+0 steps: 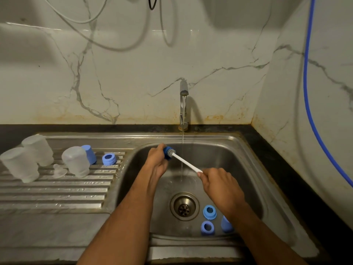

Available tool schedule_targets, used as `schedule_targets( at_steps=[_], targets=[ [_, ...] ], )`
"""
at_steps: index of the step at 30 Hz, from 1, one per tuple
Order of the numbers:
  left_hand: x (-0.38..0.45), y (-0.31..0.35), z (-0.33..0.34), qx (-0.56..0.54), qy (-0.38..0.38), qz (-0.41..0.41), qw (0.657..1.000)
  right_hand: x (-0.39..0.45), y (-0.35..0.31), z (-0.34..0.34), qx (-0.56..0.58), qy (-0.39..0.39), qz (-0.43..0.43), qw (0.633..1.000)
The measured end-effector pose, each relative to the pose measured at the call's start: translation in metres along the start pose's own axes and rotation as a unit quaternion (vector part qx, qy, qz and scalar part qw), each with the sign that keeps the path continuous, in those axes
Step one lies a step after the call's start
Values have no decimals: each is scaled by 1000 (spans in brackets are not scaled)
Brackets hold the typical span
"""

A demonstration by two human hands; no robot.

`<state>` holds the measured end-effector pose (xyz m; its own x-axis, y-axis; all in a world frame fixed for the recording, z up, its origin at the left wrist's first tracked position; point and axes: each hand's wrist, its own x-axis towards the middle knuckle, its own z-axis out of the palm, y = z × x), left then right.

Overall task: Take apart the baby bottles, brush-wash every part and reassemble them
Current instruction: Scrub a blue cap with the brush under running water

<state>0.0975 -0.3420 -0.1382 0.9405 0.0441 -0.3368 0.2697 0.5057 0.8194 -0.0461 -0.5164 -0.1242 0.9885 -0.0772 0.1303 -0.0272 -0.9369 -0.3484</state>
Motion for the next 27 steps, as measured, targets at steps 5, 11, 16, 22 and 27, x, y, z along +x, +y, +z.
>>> schedule_targets(
  at_steps=[5,11,16,22,27],
  targets=[
    [5,0,-2,8,2,9,1000,0,-3,-2,-13,-25,-14,999],
    [6,3,-4,-16,-20,0,1000,2,-1,-11,12,-2,-37,999],
    [2,-5,3,14,-22,6,1000,1,2,-2,-4,-1,4,1000],
    [3,-3,1,41,-20,26,999,6,4,-1,42,-38,-6,998],
    [1,1,-2,8,-43,15,999,6,12,-7,59,11,-38,997]
  ],
)
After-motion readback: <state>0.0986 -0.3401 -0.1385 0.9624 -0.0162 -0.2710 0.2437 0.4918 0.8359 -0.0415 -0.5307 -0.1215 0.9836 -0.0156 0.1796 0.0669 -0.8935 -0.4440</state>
